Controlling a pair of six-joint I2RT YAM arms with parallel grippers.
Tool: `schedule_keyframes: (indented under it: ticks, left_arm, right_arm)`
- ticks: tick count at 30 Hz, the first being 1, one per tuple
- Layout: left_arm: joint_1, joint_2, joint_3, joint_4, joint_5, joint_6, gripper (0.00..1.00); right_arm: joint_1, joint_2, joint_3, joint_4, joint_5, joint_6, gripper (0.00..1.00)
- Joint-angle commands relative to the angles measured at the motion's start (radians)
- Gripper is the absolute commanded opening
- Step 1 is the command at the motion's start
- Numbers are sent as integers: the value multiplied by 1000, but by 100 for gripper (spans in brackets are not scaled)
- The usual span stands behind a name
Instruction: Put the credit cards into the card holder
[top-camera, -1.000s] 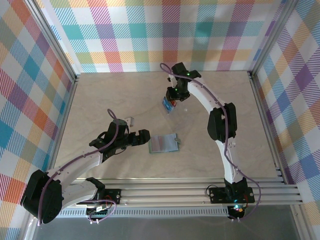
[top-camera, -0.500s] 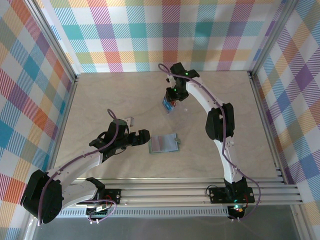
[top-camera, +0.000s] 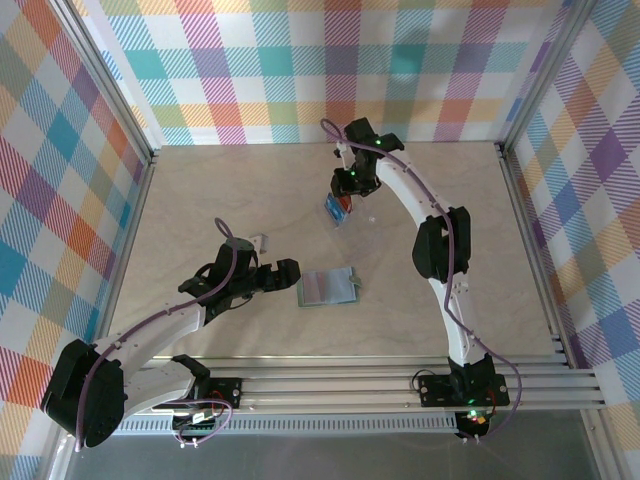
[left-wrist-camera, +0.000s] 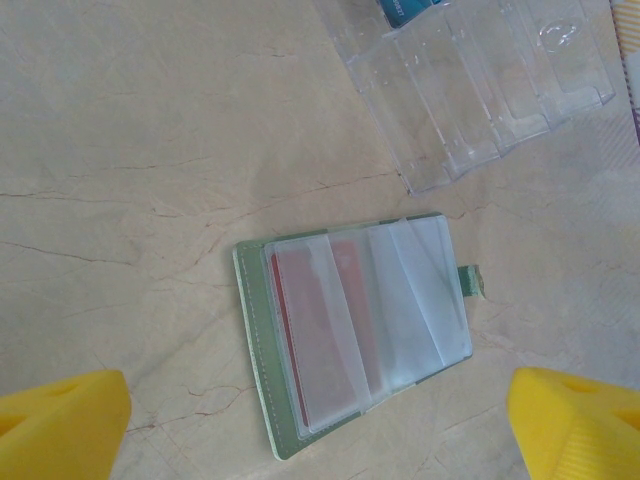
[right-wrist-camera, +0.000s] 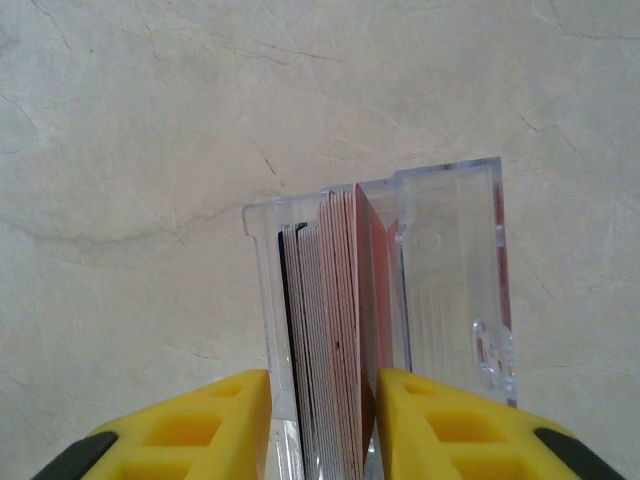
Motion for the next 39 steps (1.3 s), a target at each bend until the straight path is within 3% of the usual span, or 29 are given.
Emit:
schedule_keyframes:
  ticks: [1, 30, 39]
  left_arm:
    - [15, -16, -10, -13, -9, -5, 96]
    - [16, -2, -6, -12, -8, -3, 96]
    - [15, 7, -4, -12, -5, -2, 96]
  right_arm:
    - [1, 23, 31, -33, -7, -18, 30]
    - [2, 3, 71, -64, 61, -9, 6]
    - [3, -15, 105, -77, 136, 21, 0]
